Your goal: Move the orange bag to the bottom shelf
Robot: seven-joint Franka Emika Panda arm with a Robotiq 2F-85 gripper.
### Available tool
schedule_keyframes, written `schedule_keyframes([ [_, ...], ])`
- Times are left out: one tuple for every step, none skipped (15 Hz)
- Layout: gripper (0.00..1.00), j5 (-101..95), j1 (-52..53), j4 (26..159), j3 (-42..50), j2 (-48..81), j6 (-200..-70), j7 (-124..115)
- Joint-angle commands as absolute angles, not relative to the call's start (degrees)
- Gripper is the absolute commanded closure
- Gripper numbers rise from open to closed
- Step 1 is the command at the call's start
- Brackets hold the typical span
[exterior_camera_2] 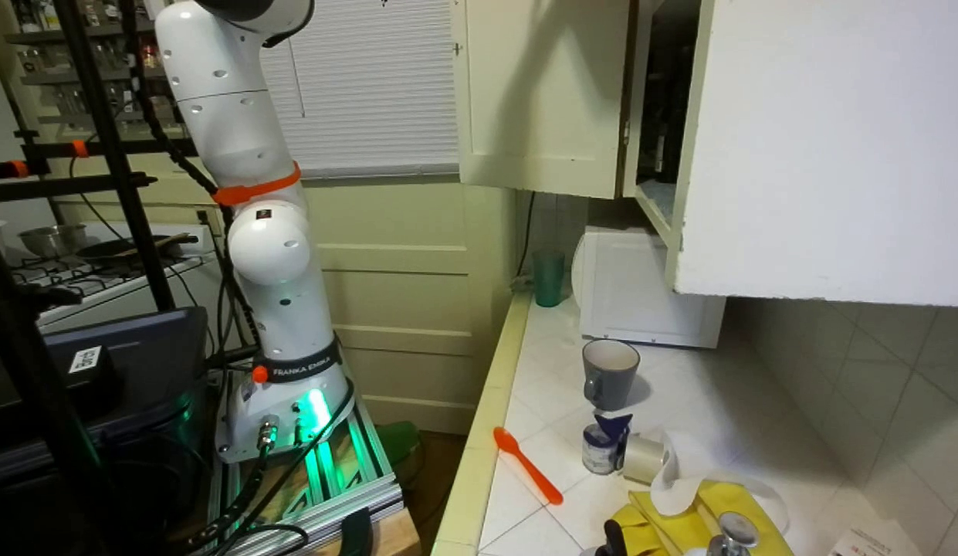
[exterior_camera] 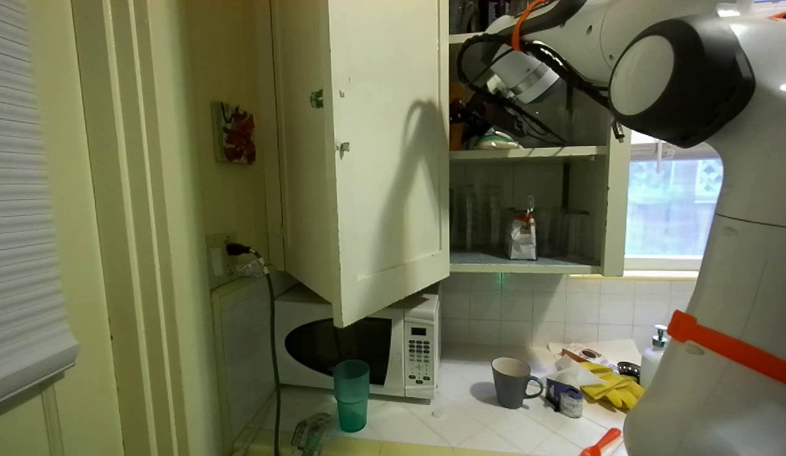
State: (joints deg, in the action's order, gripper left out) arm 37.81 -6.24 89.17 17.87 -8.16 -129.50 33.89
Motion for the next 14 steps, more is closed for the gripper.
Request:
schedule_keyframes([
  [0.35, 39.55, -6.81, 86.59, 17.81, -6.42, -126.51, 34.09],
  [0.42, 39.62, -7.00, 86.54, 17.75, -6.46, -126.28, 34.03],
  [0.51, 39.59, -7.13, 86.36, 17.67, -6.43, -126.02, 33.70],
  [0.58, 39.48, -7.29, 86.30, 17.63, -6.52, -125.68, 33.46],
  [0.65, 39.33, -7.40, 86.18, 17.58, -6.64, -125.45, 33.33],
  [0.73, 38.90, -7.53, 86.29, 17.54, -6.97, -125.29, 33.17],
  [0.79, 38.74, -7.64, 86.52, 17.57, -7.36, -125.02, 33.16],
  [0.81, 38.60, -7.76, 86.90, 17.54, -7.80, -125.12, 33.27],
  [0.82, 38.49, -7.92, 87.35, 17.57, -8.36, -124.85, 33.43],
  [0.85, 38.49, -8.05, 87.74, 17.64, -8.90, -124.40, 33.65],
  [0.89, 38.77, -8.20, 88.00, 17.85, -9.46, -123.19, 34.05],
  [0.89, 38.57, -8.42, 88.18, 17.95, -9.92, -123.00, 33.95],
  [0.92, 38.61, -8.58, 88.47, 18.17, -10.52, -122.44, 34.09],
  [0.92, 38.84, -8.69, 88.70, 18.38, -11.06, -121.90, 34.37],
])
